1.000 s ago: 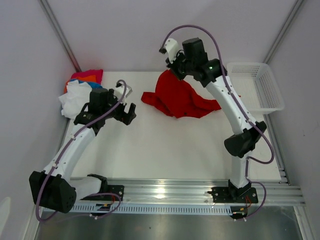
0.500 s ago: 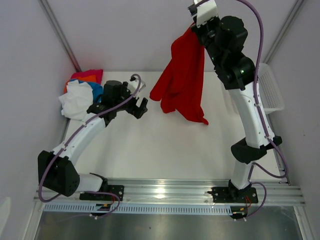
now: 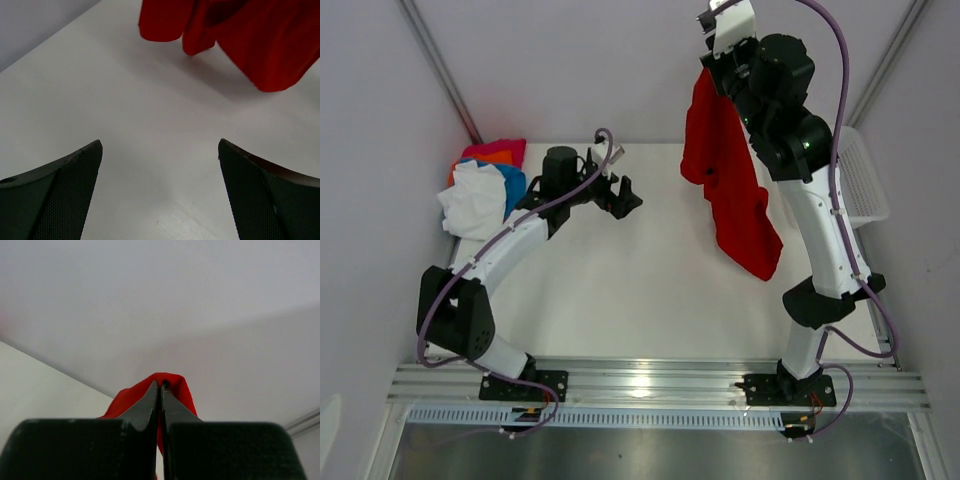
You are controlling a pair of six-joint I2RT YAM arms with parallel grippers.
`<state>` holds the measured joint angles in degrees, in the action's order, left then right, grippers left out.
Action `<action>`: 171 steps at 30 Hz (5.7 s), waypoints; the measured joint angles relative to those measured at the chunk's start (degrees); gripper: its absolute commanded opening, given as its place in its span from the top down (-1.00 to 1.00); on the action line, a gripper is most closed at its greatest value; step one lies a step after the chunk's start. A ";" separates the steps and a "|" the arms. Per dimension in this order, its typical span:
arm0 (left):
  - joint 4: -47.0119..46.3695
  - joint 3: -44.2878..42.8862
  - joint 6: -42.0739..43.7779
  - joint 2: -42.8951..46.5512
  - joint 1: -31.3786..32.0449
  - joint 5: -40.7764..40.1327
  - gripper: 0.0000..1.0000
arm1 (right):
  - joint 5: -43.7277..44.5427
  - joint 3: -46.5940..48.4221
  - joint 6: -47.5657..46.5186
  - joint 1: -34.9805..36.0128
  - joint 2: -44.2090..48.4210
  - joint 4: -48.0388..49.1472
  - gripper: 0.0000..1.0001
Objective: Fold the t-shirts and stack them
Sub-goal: Flatten the tshirt out
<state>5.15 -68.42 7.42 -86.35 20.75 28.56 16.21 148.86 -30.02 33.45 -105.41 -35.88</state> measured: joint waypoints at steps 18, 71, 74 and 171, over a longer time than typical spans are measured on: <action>-10.29 -12.28 -1.29 -17.59 2.38 17.09 -0.99 | -28.65 1.42 16.35 0.04 6.34 -10.19 1.00; 68.17 -37.70 56.54 -23.96 -13.22 46.99 -0.99 | -62.99 -1.33 -3.41 -1.38 10.51 -37.73 1.00; 68.67 -31.80 55.32 -20.50 -13.25 45.94 -0.99 | -62.29 -1.33 -2.73 -1.73 10.40 -37.09 1.00; 19.65 12.13 14.08 5.16 5.11 4.42 0.99 | -49.42 -3.67 4.04 -0.26 6.78 -27.43 1.00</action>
<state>24.80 -56.29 21.50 -81.19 25.87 32.97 -33.21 145.18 -25.98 33.19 -98.63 -63.31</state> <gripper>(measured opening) 0.005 0.007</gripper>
